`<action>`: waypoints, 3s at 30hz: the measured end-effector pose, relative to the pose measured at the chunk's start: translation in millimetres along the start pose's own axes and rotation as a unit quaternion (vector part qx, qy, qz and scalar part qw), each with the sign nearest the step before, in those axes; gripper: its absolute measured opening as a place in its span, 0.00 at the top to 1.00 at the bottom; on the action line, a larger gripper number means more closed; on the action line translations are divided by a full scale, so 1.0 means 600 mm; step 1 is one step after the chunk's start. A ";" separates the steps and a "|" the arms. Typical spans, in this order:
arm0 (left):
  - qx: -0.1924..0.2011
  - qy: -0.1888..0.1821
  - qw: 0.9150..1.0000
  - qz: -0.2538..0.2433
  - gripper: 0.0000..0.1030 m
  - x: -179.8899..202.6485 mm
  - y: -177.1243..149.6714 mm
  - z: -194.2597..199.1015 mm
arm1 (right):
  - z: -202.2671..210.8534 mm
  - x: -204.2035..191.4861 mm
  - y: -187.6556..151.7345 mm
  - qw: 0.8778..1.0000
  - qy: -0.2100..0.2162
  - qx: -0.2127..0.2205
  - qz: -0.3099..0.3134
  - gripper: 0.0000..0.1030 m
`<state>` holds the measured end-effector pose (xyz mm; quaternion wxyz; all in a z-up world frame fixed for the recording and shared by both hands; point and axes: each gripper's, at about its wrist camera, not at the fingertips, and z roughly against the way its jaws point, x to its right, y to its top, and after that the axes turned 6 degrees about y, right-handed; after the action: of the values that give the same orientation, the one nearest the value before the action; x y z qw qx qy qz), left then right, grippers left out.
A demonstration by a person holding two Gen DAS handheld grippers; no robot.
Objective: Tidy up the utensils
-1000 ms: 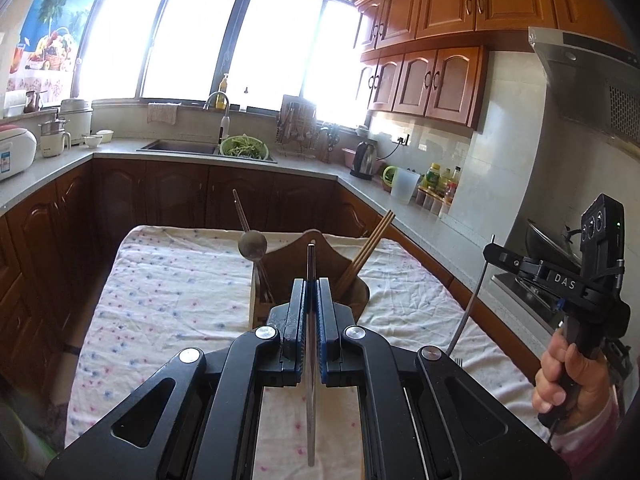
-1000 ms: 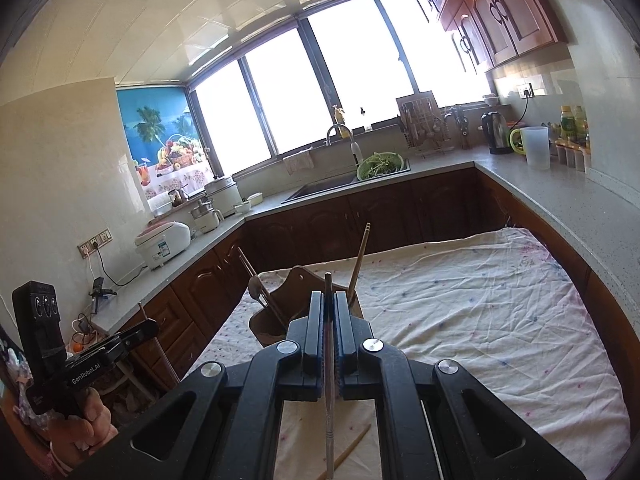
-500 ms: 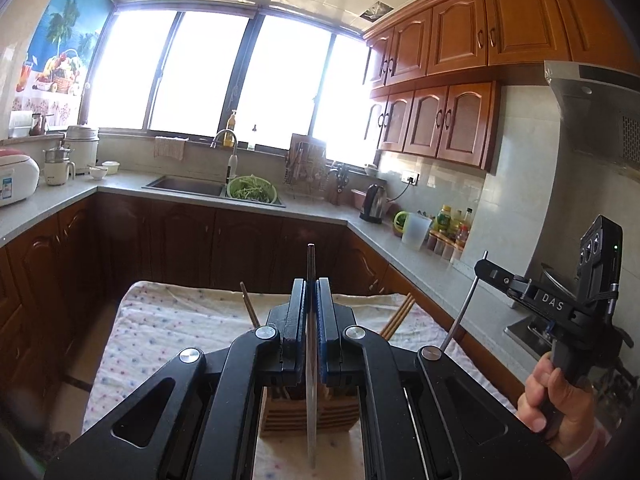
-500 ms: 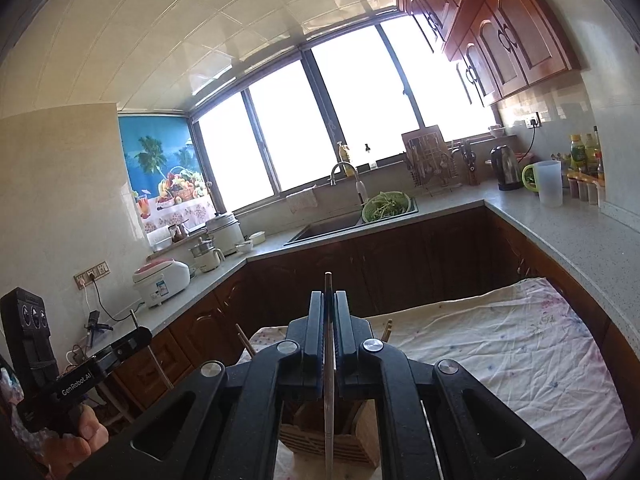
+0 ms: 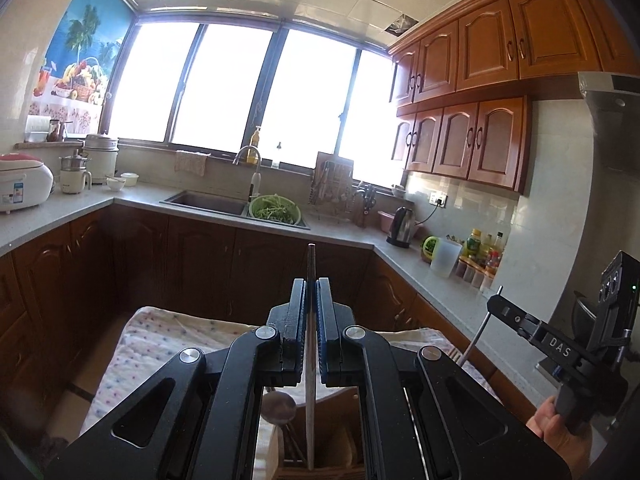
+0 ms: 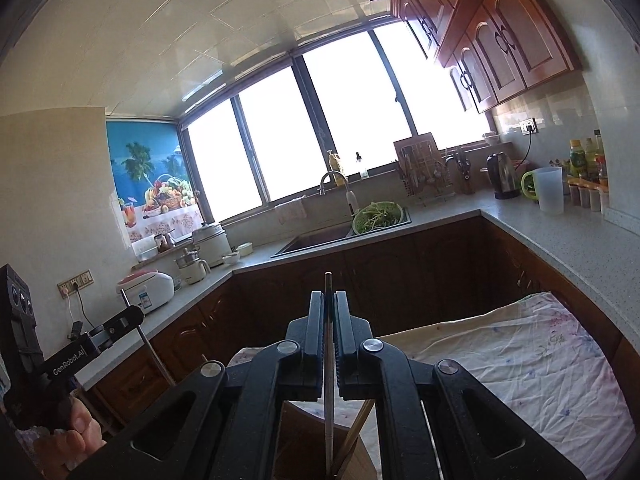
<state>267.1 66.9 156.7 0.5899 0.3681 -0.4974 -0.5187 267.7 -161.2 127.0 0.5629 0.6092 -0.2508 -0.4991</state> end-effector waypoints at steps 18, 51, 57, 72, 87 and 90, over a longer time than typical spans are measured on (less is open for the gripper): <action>-0.070 0.027 0.997 0.019 0.95 -0.028 -0.132 -0.058 | -0.035 0.029 -0.110 0.998 -0.015 -0.050 -0.021 0.96; -0.083 0.048 0.995 0.023 0.46 -0.042 -0.124 -0.036 | -0.011 0.036 -0.096 0.997 -0.032 -0.052 -0.039 0.46; -0.078 0.070 0.994 0.014 0.21 -0.046 -0.128 -0.015 | 0.006 0.041 -0.096 0.997 -0.025 -0.046 -0.051 0.21; -0.085 0.090 0.992 0.008 0.06 -0.051 -0.158 0.059 | 0.076 0.016 -0.114 0.999 -0.001 -0.035 -0.042 0.01; -0.089 0.087 0.992 -0.002 0.04 -0.029 -0.200 0.191 | 0.186 -0.017 -0.145 0.999 0.022 -0.035 -0.025 0.01; -0.073 0.080 0.994 -0.012 0.04 -0.020 -0.186 0.225 | 0.213 -0.034 -0.132 0.999 0.027 -0.029 -0.005 0.01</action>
<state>109.3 68.5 79.5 0.6471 0.3702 -0.4050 -0.5294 125.9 -179.8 76.4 0.5848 0.6071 -0.2173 -0.4922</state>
